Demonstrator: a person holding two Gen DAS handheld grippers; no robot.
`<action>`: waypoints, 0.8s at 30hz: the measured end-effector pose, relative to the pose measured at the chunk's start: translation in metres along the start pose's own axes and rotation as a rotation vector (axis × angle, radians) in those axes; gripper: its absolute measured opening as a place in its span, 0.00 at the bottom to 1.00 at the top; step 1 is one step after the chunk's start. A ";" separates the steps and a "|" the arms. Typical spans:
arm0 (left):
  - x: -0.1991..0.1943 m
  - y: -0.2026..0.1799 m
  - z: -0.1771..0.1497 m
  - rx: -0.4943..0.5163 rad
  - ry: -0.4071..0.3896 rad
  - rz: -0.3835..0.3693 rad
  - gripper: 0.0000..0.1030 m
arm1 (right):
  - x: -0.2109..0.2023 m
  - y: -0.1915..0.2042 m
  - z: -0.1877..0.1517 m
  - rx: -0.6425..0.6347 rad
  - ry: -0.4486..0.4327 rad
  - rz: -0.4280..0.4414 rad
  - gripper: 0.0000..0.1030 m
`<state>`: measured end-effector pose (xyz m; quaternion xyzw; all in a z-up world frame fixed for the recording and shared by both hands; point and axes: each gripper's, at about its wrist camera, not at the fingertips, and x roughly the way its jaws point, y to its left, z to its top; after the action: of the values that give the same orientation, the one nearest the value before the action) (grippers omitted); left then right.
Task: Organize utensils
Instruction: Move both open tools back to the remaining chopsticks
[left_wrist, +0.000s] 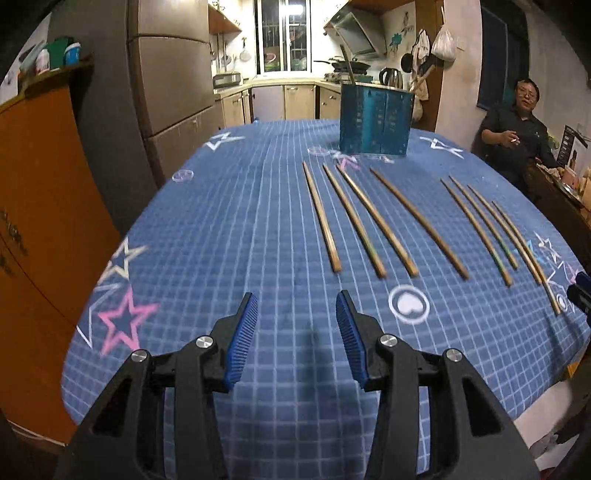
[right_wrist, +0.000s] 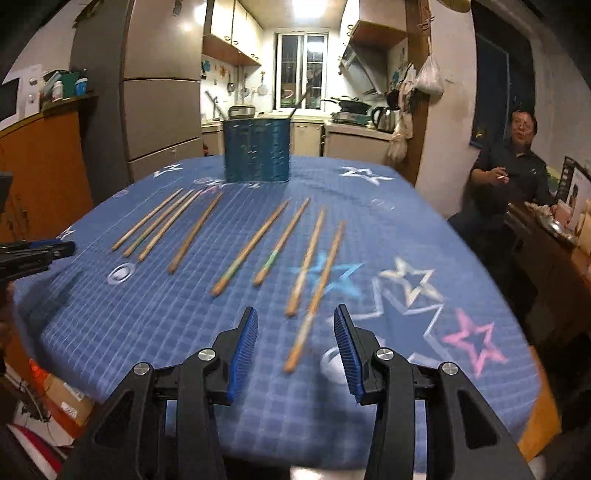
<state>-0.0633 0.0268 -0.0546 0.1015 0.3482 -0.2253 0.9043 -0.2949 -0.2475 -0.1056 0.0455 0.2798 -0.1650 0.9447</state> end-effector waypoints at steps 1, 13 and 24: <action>0.001 -0.001 -0.002 0.007 -0.003 0.005 0.42 | -0.002 0.008 -0.001 0.006 -0.002 0.030 0.43; 0.054 -0.006 0.020 -0.056 0.098 -0.099 0.42 | 0.052 0.054 0.031 -0.010 0.123 0.110 0.37; 0.078 -0.020 0.031 -0.004 0.127 -0.126 0.41 | 0.079 0.053 0.038 0.027 0.191 0.090 0.36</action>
<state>-0.0035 -0.0273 -0.0854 0.0919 0.4109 -0.2741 0.8646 -0.1949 -0.2274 -0.1171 0.0863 0.3640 -0.1212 0.9194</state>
